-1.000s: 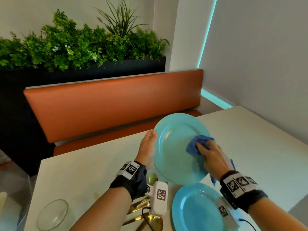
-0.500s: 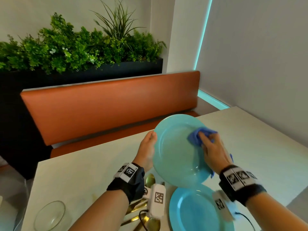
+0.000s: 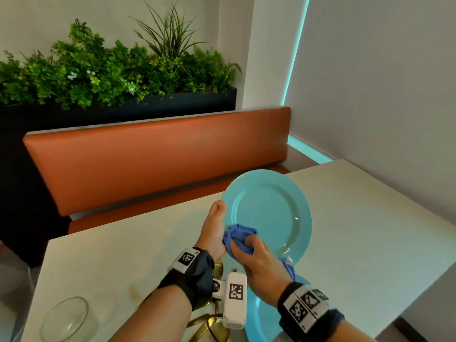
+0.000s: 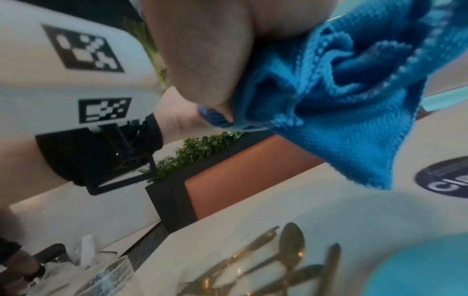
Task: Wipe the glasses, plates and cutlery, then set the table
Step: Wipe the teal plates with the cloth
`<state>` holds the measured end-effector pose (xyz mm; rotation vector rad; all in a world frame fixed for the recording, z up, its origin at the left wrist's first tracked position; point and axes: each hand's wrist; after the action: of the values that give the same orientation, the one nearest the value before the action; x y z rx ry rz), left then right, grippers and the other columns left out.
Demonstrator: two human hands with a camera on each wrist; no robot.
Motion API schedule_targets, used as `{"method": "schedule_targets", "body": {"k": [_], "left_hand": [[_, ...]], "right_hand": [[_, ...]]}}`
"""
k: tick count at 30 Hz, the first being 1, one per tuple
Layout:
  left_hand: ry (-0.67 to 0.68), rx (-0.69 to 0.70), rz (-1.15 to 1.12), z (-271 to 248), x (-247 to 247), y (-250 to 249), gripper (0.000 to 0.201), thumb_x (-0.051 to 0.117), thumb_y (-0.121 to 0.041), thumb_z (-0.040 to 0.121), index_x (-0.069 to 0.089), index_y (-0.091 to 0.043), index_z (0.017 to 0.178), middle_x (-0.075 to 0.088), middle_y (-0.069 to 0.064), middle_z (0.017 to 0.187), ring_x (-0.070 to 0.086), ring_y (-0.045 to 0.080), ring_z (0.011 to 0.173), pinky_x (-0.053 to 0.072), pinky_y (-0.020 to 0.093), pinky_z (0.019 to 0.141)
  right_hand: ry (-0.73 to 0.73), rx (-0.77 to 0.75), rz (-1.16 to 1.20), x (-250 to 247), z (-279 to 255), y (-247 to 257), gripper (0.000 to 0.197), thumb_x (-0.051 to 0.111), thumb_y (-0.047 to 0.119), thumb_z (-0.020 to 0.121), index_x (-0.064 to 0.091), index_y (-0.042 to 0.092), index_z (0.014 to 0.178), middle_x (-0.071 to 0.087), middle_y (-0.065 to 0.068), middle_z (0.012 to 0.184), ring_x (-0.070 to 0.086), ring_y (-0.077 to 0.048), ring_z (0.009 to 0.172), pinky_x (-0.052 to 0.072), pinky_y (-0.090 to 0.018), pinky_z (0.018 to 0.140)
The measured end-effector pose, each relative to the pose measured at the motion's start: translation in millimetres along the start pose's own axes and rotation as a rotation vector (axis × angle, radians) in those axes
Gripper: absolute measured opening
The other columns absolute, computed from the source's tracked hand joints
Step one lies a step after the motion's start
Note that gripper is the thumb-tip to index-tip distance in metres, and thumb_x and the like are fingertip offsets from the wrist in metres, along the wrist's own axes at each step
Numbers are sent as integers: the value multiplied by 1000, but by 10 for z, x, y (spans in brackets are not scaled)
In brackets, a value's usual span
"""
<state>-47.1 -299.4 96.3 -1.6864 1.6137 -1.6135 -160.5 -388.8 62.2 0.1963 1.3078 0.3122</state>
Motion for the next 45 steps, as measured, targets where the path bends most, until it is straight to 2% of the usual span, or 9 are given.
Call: {"method": "schedule_targets", "body": {"k": [4,7,13,23,26,30,32,40,45], "left_hand": [[34,66,64,-19,-37,-22,23,36,-33,101,54,-20,93,63,9,99,60,26,89,49,45,87],[65,93,123,-20,-29,-51,24,36,-29,101,56,-20,92,62,5,94,58,21,84,48,34,76],[152,41,152,-86,101,109,24,36,-27,102,57,-18,93,66,1,92,61,15,81,49,30,73],[58,-73,-113,-146,-25,225,24,39,-21,99,61,-10,104,67,18,96,65,29,87,55,38,81],[-39,-126,-23,-120,-46,213,36,42,-29,98,59,-5,78,62,20,79,62,31,79,51,38,79],[-33,-99,64,-102,-72,155,30,41,-36,98,56,-10,98,62,23,108,61,34,100,48,55,94],[13,-42,103,-87,-88,130,22,39,-29,100,53,-14,91,61,16,97,59,27,86,50,44,82],[167,-2,199,-167,113,275,25,35,-23,102,52,-16,85,62,4,85,58,17,73,49,27,65],[131,-43,226,-198,136,444,28,35,-25,102,44,-21,76,49,12,89,51,19,80,47,35,77]], "right_hand": [[65,-93,-243,-223,-215,-442,49,41,18,70,50,40,113,56,3,90,62,-16,65,51,-24,50],[-34,146,-253,-540,-75,-867,47,45,16,70,58,34,111,58,-8,85,63,-33,63,53,-35,47],[-291,361,-99,-661,582,-650,52,42,4,88,42,14,139,38,-26,132,46,-42,117,41,-41,96],[-194,155,65,-25,271,54,45,51,12,75,64,9,118,59,-20,97,63,-36,78,57,-37,66],[-128,63,79,34,75,22,47,56,3,69,62,20,112,58,-15,93,61,-33,76,53,-33,63],[28,-125,-14,-23,-343,-209,59,60,5,70,50,40,118,52,0,103,61,-21,81,52,-23,66],[64,-190,-166,-171,-472,-480,55,62,13,67,54,45,112,46,8,100,60,-12,76,52,-17,62],[-240,257,-256,-605,-34,-865,57,56,0,59,66,17,113,60,-23,89,63,-42,67,54,-40,56],[-142,64,-54,-89,-255,-424,46,42,14,79,51,32,121,57,-20,103,59,-37,83,52,-41,71]]}}
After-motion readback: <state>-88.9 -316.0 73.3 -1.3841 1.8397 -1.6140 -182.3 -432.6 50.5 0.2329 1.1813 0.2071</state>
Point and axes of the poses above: each hand's wrist, its own z-axis towards the middle knuckle, its own x-axis out of the palm, y = z × x
